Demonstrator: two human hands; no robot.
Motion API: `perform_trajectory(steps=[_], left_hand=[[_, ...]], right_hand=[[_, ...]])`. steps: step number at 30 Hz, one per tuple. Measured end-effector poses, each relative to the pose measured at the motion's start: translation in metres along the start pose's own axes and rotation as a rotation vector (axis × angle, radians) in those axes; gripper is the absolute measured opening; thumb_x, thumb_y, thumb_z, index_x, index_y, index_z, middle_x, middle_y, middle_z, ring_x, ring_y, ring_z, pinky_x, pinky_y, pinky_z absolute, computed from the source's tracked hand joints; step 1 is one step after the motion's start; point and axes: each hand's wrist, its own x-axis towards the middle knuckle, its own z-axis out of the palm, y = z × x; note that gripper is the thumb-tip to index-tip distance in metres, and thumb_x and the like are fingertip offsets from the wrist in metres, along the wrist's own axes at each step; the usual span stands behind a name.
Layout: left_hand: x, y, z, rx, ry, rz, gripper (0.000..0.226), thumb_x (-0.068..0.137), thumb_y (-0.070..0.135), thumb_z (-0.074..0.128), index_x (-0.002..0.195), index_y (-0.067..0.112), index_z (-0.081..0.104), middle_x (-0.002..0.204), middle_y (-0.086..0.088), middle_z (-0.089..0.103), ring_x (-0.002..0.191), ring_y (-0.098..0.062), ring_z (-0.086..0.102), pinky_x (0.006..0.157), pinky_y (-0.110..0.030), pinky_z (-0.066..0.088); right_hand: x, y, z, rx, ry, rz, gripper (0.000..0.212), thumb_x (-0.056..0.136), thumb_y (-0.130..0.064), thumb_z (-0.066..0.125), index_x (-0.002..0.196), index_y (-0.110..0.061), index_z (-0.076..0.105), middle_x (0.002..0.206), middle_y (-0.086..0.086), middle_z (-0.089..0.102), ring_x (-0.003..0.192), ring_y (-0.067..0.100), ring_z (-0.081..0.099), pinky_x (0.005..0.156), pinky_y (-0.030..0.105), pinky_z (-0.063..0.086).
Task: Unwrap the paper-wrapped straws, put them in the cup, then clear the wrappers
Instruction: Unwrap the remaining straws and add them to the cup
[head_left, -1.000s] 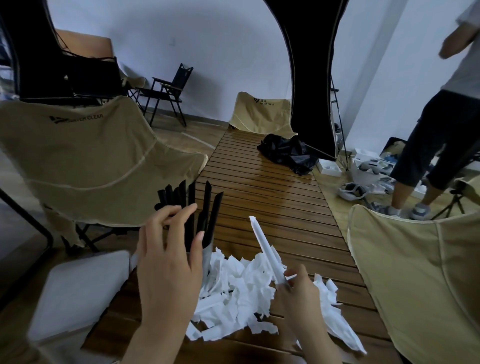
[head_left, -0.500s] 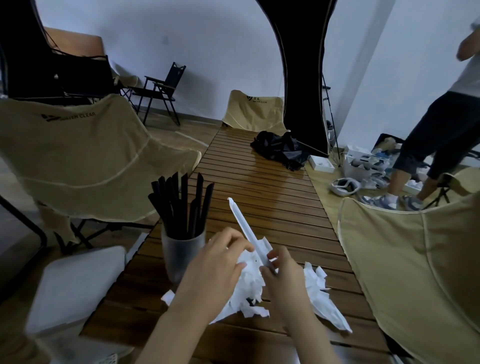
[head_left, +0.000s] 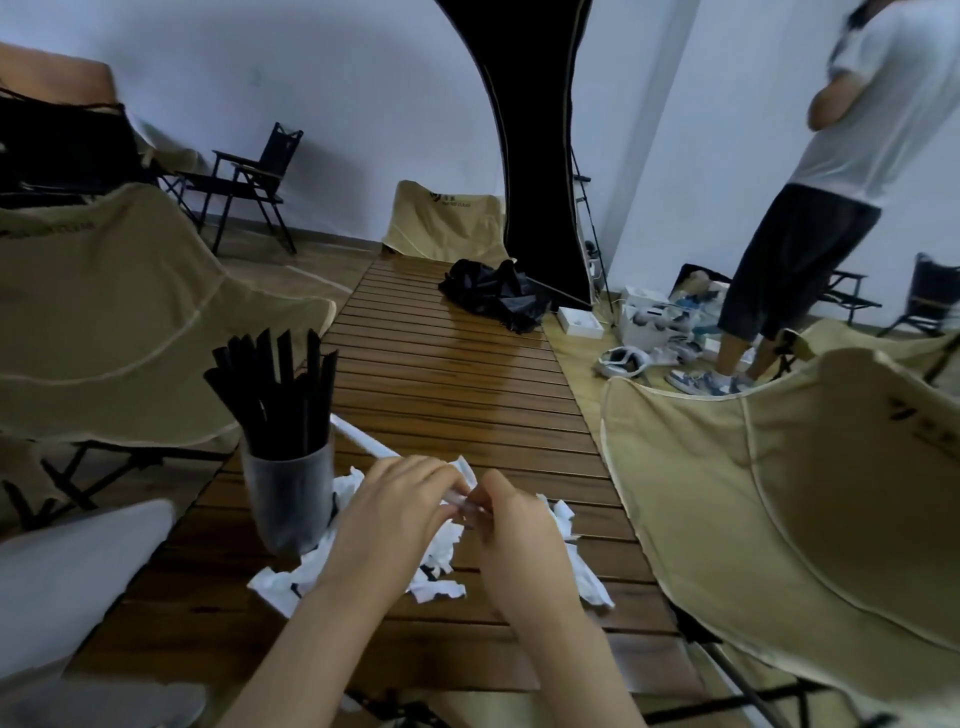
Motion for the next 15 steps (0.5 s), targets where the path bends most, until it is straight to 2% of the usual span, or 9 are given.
perform_trajectory(steps=[3, 6, 12, 15], left_hand=[[-0.001, 0.013, -0.006, 0.026, 0.075, 0.010, 0.033, 0.064, 0.032, 0.086, 0.081, 0.032, 0.058, 0.072, 0.018, 0.062, 0.072, -0.006, 0.062, 0.073, -0.020, 0.040], [0.001, 0.021, -0.010, 0.032, 0.116, 0.034, 0.029, 0.066, 0.032, 0.085, 0.075, 0.032, 0.057, 0.066, 0.019, 0.059, 0.063, -0.005, 0.059, 0.065, -0.017, 0.036], [0.003, 0.029, -0.005, -0.095, 0.116, -0.039, 0.016, 0.081, 0.021, 0.074, 0.083, 0.030, 0.061, 0.076, 0.017, 0.063, 0.072, -0.004, 0.051, 0.067, -0.007, 0.025], [0.004, 0.032, -0.004, -0.068, 0.157, -0.036, 0.021, 0.076, 0.019, 0.078, 0.081, 0.030, 0.061, 0.073, 0.018, 0.062, 0.068, -0.006, 0.054, 0.063, -0.006, 0.024]], right_hand=[[-0.001, 0.009, -0.007, 0.043, 0.092, -0.046, 0.015, 0.086, -0.005, 0.056, 0.084, -0.019, 0.054, 0.077, -0.005, 0.063, 0.068, 0.013, 0.054, 0.055, 0.027, 0.040], [0.000, 0.014, -0.013, 0.067, 0.168, -0.095, 0.019, 0.079, 0.003, 0.059, 0.076, -0.016, 0.056, 0.071, -0.006, 0.056, 0.063, 0.012, 0.052, 0.053, 0.028, 0.043], [0.001, 0.017, -0.016, 0.018, 0.264, -0.136, 0.028, 0.067, 0.009, 0.056, 0.072, -0.018, 0.054, 0.069, -0.009, 0.047, 0.058, 0.017, 0.043, 0.055, 0.032, 0.038], [0.001, 0.015, -0.017, -0.005, 0.296, -0.134, 0.029, 0.068, 0.010, 0.056, 0.070, -0.018, 0.054, 0.066, -0.009, 0.046, 0.058, 0.015, 0.039, 0.059, 0.030, 0.033]])
